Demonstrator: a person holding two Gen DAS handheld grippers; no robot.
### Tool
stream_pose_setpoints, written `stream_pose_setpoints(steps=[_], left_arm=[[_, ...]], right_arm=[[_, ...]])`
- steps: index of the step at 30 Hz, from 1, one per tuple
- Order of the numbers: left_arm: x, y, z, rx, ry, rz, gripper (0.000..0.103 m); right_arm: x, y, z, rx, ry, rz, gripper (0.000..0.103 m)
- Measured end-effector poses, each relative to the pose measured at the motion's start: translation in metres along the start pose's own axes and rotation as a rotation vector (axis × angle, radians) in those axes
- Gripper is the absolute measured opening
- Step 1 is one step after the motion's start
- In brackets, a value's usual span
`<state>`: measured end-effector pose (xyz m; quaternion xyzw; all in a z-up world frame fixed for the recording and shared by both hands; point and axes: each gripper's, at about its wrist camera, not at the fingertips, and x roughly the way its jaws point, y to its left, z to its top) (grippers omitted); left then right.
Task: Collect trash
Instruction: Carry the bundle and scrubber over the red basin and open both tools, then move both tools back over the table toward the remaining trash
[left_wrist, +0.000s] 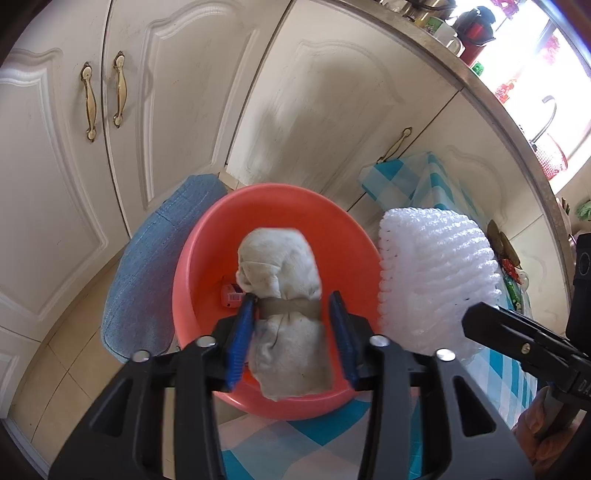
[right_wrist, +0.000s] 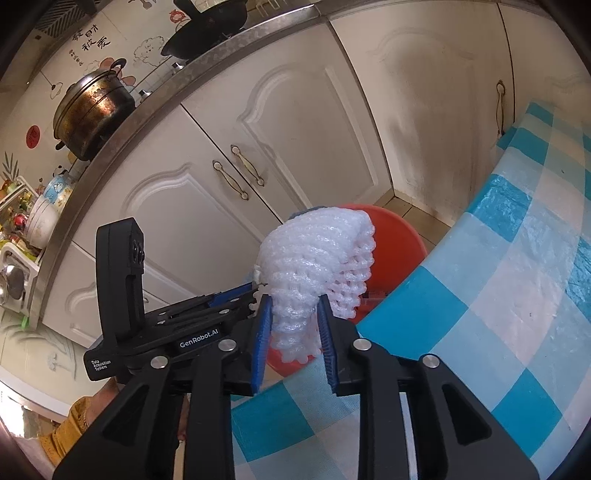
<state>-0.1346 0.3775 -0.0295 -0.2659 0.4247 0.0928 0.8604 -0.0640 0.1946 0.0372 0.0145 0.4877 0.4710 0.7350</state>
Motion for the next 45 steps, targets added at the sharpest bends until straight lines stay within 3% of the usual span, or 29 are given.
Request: stream_pose_setpoints(steps=[1,3,5,9,12,18,28,38,45], left_arm=[[0.000,0.000,0.000,-0.002,-0.007,0.019,0.066],[-0.002,0.000,0.000,0.000,-0.019,0.034,0.074],[-0.004,0.002,0.001,-0.007,-0.020,0.034,0.083],[-0.006,0.006,0.001,-0.035,-0.007,0.044,0.085],[-0.010,0.010,0.001,-0.061,0.012,0.022,0.085],[-0.022,0.003,0.003,-0.052,0.021,-0.034,0.090],[-0.046,-0.024,0.007,-0.077,-0.020,-0.184,0.090],[-0.067,-0.099,0.013,0.098,-0.017,-0.219,0.090],[-0.063,-0.174,0.025,0.205,-0.002,-0.289,0.090]], right_arm=[[0.000,0.000,0.000,0.003,-0.002,-0.004,0.048],[-0.001,0.000,-0.002,0.001,-0.012,-0.016,0.062],[-0.003,-0.001,-0.003,0.002,-0.020,-0.019,0.068],[-0.012,-0.009,-0.006,0.041,-0.042,-0.007,0.071],[-0.028,-0.014,-0.010,0.064,-0.075,-0.022,0.088],[-0.069,-0.026,-0.020,0.087,-0.168,-0.037,0.089],[-0.155,-0.071,-0.045,0.171,-0.437,-0.115,0.093],[-0.245,-0.134,-0.066,0.247,-0.671,-0.227,0.099],[-0.311,-0.193,-0.085,0.406,-0.817,-0.211,0.099]])
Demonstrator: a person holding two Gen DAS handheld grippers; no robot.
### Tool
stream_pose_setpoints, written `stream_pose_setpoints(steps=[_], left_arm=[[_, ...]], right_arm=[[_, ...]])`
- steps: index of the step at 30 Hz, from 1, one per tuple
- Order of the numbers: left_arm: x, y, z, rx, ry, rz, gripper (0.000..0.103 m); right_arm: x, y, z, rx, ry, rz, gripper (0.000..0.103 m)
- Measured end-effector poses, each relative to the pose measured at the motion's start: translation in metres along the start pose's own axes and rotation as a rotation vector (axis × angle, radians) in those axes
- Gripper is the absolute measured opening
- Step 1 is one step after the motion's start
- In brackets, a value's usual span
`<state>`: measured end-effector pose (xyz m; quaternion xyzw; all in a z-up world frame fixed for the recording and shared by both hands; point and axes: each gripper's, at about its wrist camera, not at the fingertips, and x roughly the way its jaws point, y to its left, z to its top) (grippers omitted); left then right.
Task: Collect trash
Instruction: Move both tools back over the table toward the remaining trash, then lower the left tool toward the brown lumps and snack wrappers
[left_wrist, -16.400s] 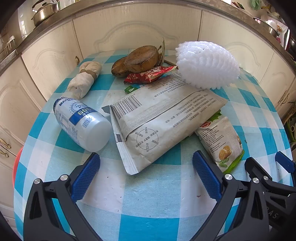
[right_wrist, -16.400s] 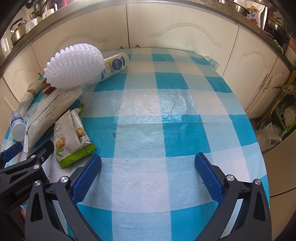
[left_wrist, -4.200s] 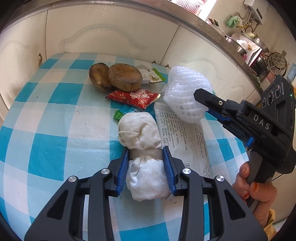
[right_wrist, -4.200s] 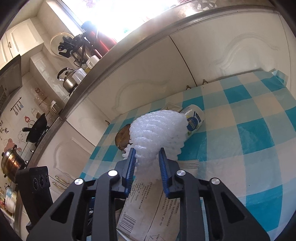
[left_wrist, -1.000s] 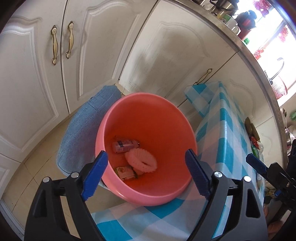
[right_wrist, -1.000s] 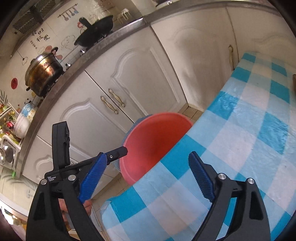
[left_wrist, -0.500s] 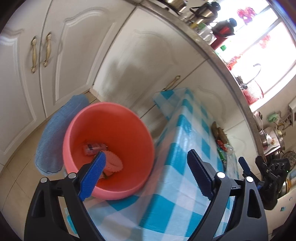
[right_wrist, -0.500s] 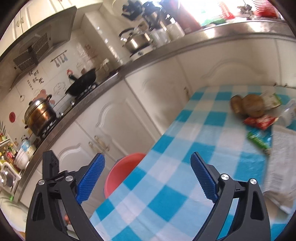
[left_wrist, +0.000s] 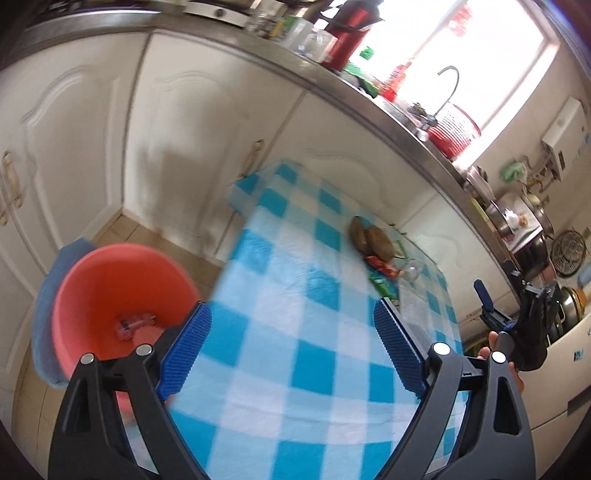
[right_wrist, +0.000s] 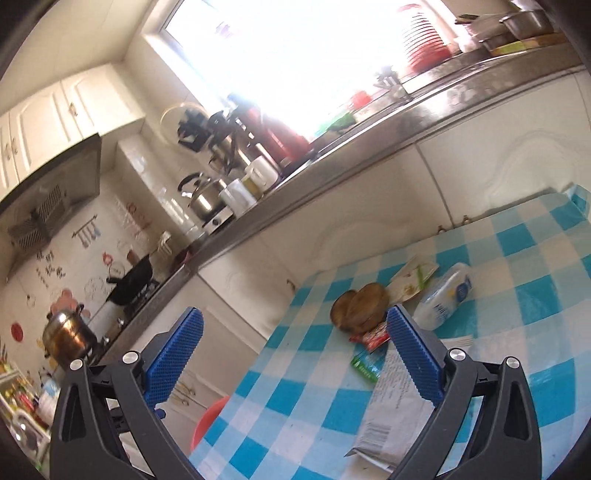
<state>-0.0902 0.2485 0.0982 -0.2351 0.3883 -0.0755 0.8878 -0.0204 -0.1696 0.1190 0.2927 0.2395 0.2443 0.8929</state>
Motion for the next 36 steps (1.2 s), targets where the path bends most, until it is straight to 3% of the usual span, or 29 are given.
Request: stream_pose_setpoints(steps=[8,15,17,20,25,31,36], left_arm=[[0.086,-0.113,0.043,0.185,0.051,-0.051,0.090],[0.201,-0.189,0.075,0.318,0.087,0.025,0.090],[0.234,-0.202,0.081,0.315,0.088,0.072,0.084],[0.282,-0.214,0.090,0.292,0.110,0.118,0.069],[0.341,-0.217,0.100,0.229,0.154,0.224,0.056],[0.384,-0.209,0.110,0.149,0.240,0.285,0.048],[0.396,-0.215,0.108,0.182,0.246,0.324,0.048]], right_arm=[[-0.008,-0.061,0.035,0.071,-0.020,-0.107,0.099],[-0.004,-0.116,0.026,0.227,0.051,-0.135,0.099],[-0.007,-0.125,0.024,0.226,0.036,-0.164,0.099],[-0.010,-0.134,0.022,0.220,0.022,-0.196,0.099],[-0.003,-0.134,0.018,0.188,0.048,-0.209,0.099],[-0.001,-0.134,0.017,0.184,0.053,-0.198,0.099],[-0.003,-0.138,0.017,0.203,0.045,-0.195,0.099]])
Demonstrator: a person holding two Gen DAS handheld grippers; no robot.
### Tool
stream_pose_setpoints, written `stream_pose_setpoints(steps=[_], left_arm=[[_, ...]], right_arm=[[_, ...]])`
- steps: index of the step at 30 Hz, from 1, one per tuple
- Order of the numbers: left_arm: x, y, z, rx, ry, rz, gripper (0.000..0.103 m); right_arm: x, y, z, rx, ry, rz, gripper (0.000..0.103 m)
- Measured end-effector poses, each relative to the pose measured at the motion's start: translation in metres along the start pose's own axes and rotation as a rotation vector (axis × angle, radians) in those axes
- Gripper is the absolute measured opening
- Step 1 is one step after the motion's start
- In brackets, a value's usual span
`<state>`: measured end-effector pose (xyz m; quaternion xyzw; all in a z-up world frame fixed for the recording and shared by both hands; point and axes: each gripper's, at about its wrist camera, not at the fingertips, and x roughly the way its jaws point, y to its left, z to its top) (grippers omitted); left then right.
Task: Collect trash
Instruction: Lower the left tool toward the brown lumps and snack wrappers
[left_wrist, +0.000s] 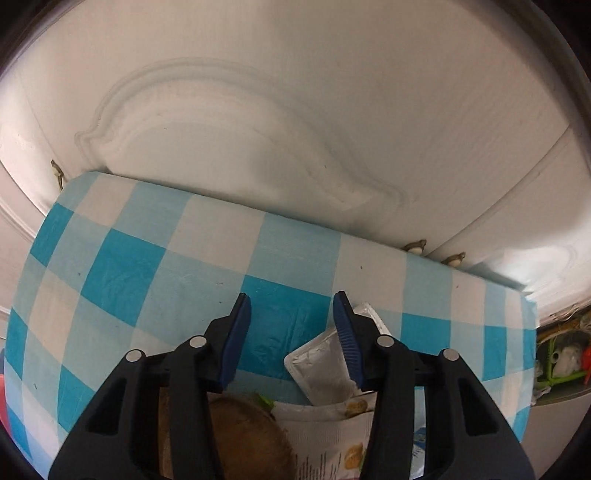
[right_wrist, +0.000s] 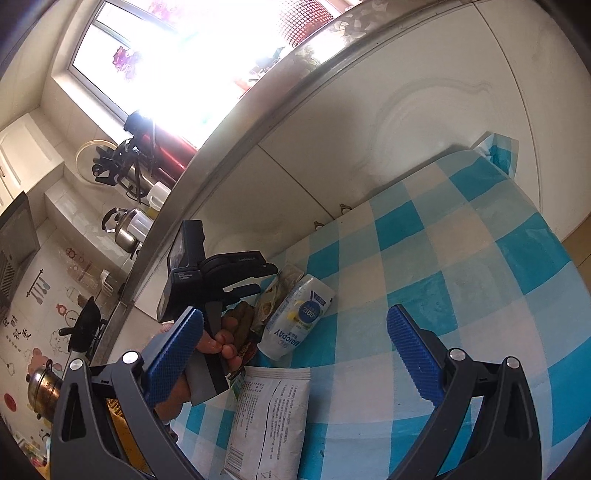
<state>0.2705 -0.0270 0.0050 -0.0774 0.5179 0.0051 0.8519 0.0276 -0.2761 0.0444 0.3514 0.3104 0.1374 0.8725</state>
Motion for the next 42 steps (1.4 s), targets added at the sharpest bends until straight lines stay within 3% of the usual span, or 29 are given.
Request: stream_pose_setpoints(steps=[6,12,28,36,39,42], left_arm=[[-0.003,-0.014,-0.012,0.102,0.003,0.025,0.048],[-0.016,-0.027,-0.042,0.266,0.007,0.041,0.048],[-0.079,-0.034,-0.155,0.452,0.027,-0.095,0.049],[-0.099,-0.025,-0.181,0.422,0.071,-0.209,0.049],[-0.113,-0.009,-0.177,0.374,-0.002,-0.225,0.049],[-0.126,0.014,-0.165,0.301,-0.080,-0.199,0.060]], right_arm=[[0.000,0.000,0.000,0.003,0.010,0.000,0.099],[-0.001,-0.001,0.000,-0.010,0.010,-0.020,0.099],[0.004,-0.008,0.000,-0.015,0.040,-0.068,0.099],[0.007,-0.007,-0.003,-0.036,0.061,-0.097,0.099],[0.009,-0.009,-0.005,-0.039,0.071,-0.131,0.099],[0.012,-0.012,-0.007,-0.033,0.083,-0.144,0.099]])
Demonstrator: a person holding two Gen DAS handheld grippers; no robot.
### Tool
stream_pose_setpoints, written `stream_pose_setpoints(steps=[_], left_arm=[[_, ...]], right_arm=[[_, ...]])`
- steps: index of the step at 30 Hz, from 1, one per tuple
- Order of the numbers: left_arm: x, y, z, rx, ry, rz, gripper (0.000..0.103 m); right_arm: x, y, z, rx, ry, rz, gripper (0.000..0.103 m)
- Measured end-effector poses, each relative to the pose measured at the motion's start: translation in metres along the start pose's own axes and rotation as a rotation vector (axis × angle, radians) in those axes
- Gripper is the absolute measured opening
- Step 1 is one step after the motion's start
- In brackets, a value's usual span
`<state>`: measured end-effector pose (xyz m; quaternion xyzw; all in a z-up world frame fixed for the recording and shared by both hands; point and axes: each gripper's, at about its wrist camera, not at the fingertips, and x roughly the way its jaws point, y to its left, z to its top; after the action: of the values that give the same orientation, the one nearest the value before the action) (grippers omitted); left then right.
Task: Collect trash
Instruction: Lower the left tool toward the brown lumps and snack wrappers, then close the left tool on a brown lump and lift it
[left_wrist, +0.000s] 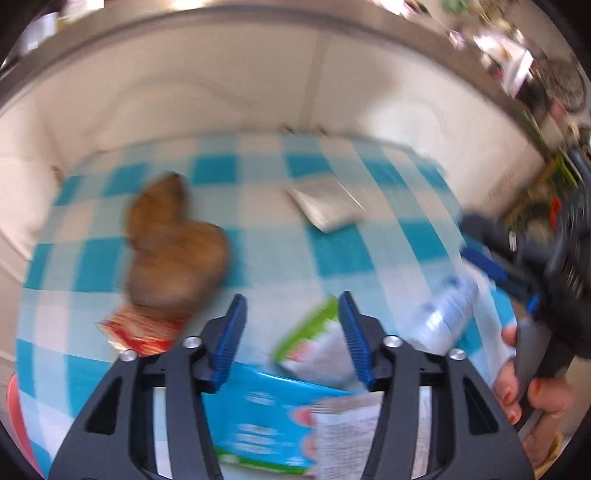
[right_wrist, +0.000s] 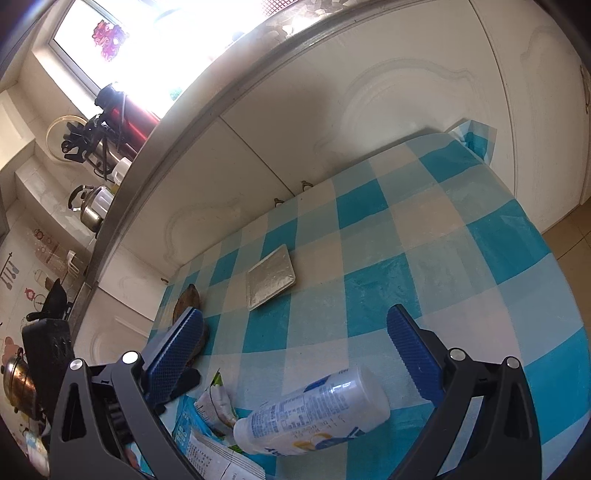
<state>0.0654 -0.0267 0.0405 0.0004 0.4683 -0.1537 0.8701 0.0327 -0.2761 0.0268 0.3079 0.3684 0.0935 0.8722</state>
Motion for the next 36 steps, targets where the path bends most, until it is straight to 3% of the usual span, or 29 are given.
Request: stream_pose_setpoints(steps=[4,7,13,21,23,27,36], left_arm=[[-0.005,0.034,0.014,-0.068,-0.063,0.074,0.067],[0.005,0.048,0.026,-0.074,-0.072,0.123,0.079],[0.033,0.072,0.051,-0.096,-0.032,0.126,0.082],[0.068,0.092,0.070,-0.142,0.043,0.167,0.082],[0.073,0.094,0.069,-0.154,0.051,0.172,0.073],[0.069,0.097,0.067,-0.172,0.028,0.144,0.061],[0.053,0.106,0.057,-0.227,-0.003,0.147,0.060]], right_arm=[[0.002,-0.002,-0.001,0.003,0.011,-0.005,0.099],[0.001,-0.002,-0.002,-0.002,0.008,-0.003,0.099],[0.003,-0.002,-0.002,-0.001,0.015,-0.004,0.099],[0.005,-0.001,-0.003,-0.010,0.028,0.000,0.099],[0.007,-0.002,-0.003,-0.001,0.043,0.006,0.099],[0.007,-0.004,-0.004,0.009,0.048,0.009,0.099],[0.003,-0.015,-0.004,0.026,0.050,0.004,0.099]])
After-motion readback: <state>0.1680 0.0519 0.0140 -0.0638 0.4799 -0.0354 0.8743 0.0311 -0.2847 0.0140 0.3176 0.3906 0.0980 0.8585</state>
